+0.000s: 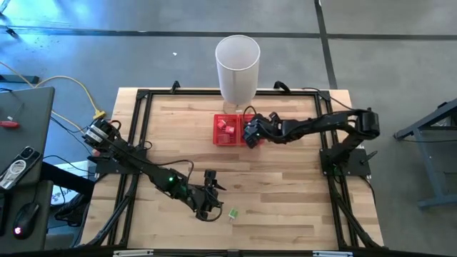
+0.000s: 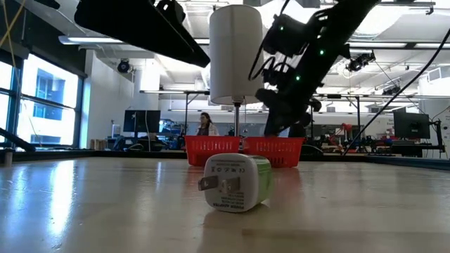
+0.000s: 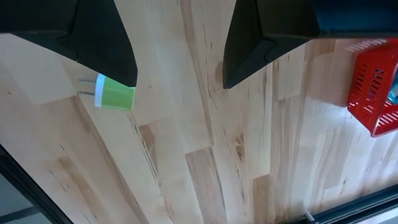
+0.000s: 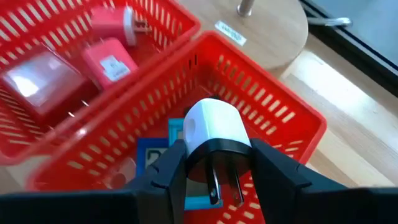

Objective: Pick & Place Office items
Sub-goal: Put the white charger adapter into the left red bin

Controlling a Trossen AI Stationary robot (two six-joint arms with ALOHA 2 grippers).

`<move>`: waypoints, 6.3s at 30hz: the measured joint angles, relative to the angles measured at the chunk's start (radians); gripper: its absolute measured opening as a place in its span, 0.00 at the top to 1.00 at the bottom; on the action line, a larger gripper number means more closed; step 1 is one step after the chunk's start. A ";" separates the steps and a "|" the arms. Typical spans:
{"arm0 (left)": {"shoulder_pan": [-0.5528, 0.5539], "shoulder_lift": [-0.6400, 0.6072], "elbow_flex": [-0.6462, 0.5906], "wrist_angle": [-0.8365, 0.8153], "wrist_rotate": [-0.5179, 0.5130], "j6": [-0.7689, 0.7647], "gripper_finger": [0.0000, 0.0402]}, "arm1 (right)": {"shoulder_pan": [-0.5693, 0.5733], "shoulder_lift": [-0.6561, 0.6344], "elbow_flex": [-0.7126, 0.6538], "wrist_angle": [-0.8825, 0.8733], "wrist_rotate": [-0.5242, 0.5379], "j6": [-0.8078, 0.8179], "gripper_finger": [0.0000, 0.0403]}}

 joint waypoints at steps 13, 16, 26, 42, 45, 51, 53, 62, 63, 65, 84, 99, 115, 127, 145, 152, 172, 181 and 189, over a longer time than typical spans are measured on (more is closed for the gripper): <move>0.000 0.000 0.000 -0.047 0.012 -0.002 0.43 | 0.047 0.009 0.039 0.032 0.001 -0.034 0.67; 0.000 0.000 0.000 -0.051 -0.002 -0.002 0.43 | 0.093 0.009 0.078 0.026 -0.018 -0.041 0.67; -0.040 -0.004 0.000 -0.064 -0.331 0.180 0.43 | 0.275 0.007 0.165 0.036 -0.230 0.023 0.67; -0.098 -0.004 0.000 -0.006 -0.551 0.370 0.43 | 0.394 0.006 0.165 0.281 -0.365 0.095 0.67; -0.108 -0.004 0.000 0.033 -0.630 0.379 0.43 | 0.395 0.005 0.165 0.270 -0.359 0.109 0.67; -0.108 -0.004 0.000 0.083 -0.677 0.418 0.43 | 0.397 0.006 0.165 0.288 -0.362 0.130 0.67; -0.097 -0.003 0.000 0.085 -0.652 0.421 0.43 | 0.400 0.006 0.166 0.304 -0.368 0.130 0.67; -0.039 -0.003 0.000 0.094 -0.608 0.421 0.43 | 0.405 0.006 0.165 0.315 -0.395 0.128 0.67; -0.034 -0.003 0.000 0.094 -0.606 0.420 0.43 | 0.406 0.006 0.165 0.316 -0.395 0.128 0.67; -0.027 -0.003 0.000 0.095 -0.605 0.420 0.43 | 0.406 0.006 0.165 0.315 -0.394 0.126 0.67; -0.031 -0.003 0.000 0.140 -0.523 0.444 0.52 | 0.405 0.006 0.165 0.313 -0.410 0.123 0.67; -0.036 -0.003 0.000 0.140 -0.508 0.443 0.68 | 0.405 0.007 0.165 0.289 -0.444 0.099 0.60; -0.071 -0.002 0.000 0.102 -0.535 0.410 0.68 | 0.379 0.007 0.163 0.107 -0.484 0.140 0.44; 0.097 -0.058 0.000 -0.229 -0.333 0.078 0.68 | 0.406 0.007 0.164 -0.114 -0.318 0.293 0.43; 0.614 -0.084 -0.027 -0.101 0.088 0.048 0.68 | 0.491 0.007 0.164 -0.127 -0.227 0.319 0.43; 0.712 -0.084 -0.102 0.096 0.169 0.022 0.68 | 0.533 0.007 0.164 -0.129 -0.198 0.319 0.43; 0.761 0.096 -0.199 0.465 0.153 -0.022 0.68 | 0.552 0.007 0.164 -0.129 -0.148 0.318 0.43; 0.781 0.145 -0.198 0.496 0.149 -0.030 0.64 | 0.552 0.007 0.164 -0.140 -0.148 0.309 0.43; 0.790 0.151 -0.198 0.498 0.169 -0.024 0.59 | 0.552 0.007 0.164 -0.144 -0.148 0.308 0.43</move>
